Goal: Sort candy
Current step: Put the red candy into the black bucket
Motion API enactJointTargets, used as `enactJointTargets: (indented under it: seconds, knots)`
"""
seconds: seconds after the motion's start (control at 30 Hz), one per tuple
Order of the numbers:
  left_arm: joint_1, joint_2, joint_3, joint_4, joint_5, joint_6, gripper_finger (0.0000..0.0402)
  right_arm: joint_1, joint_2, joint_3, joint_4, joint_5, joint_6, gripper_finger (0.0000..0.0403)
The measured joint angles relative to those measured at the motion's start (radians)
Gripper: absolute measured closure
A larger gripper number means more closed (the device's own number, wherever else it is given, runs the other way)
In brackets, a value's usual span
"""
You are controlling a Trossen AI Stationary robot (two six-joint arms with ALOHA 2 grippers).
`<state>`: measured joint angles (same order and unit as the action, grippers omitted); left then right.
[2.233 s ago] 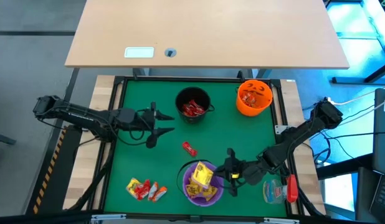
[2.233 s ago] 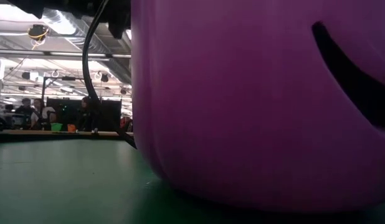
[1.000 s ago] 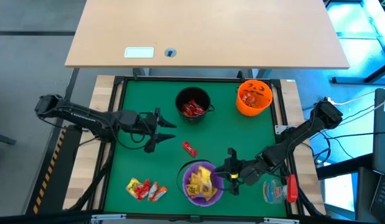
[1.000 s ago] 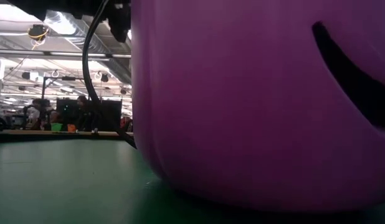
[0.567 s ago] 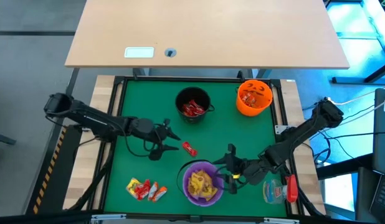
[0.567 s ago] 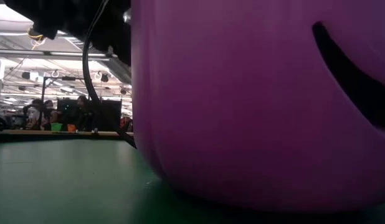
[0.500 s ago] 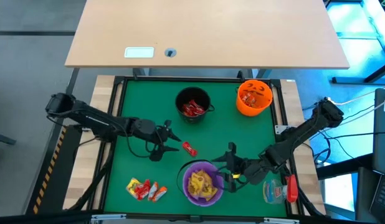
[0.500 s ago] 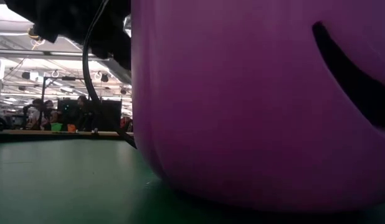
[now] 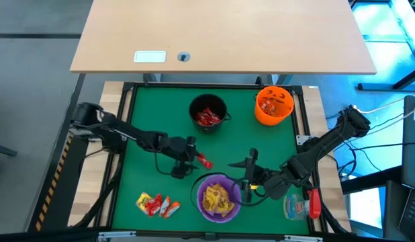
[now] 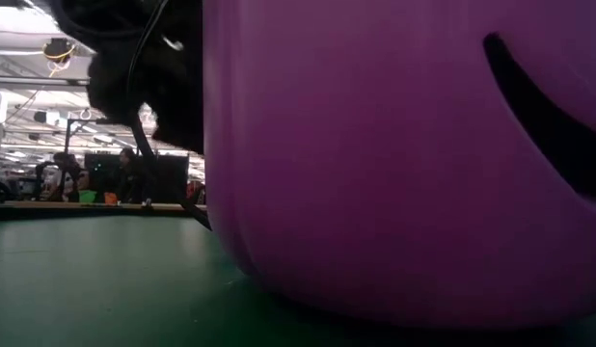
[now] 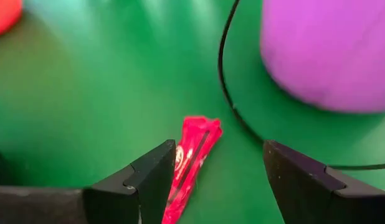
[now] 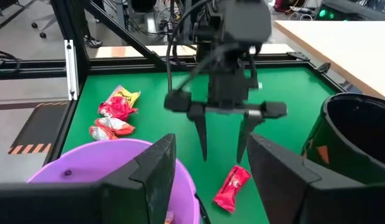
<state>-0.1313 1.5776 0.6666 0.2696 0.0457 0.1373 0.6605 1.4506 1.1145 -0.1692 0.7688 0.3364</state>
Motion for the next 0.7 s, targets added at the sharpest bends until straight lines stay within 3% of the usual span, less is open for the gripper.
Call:
enactJointTargets:
  seconds: [0.13, 0.37, 0.7]
  knots:
    - [0.001, 0.082, 0.073, -0.112, -0.033, 0.052, 0.0163, 0.000, 0.000, 0.000, 0.000, 0.000, 0.012, 0.0205]
    - [0.021, 0.131, 0.113, -0.155, -0.107, 0.080, 0.0169, 0.000, 0.000, 0.000, -0.015, -0.001, 0.029, 0.0205]
    - [0.062, 0.132, 0.114, -0.280, -0.070, 0.075, 0.0193, 0.000, 0.000, 0.000, -0.022, -0.001, 0.022, 0.0205]
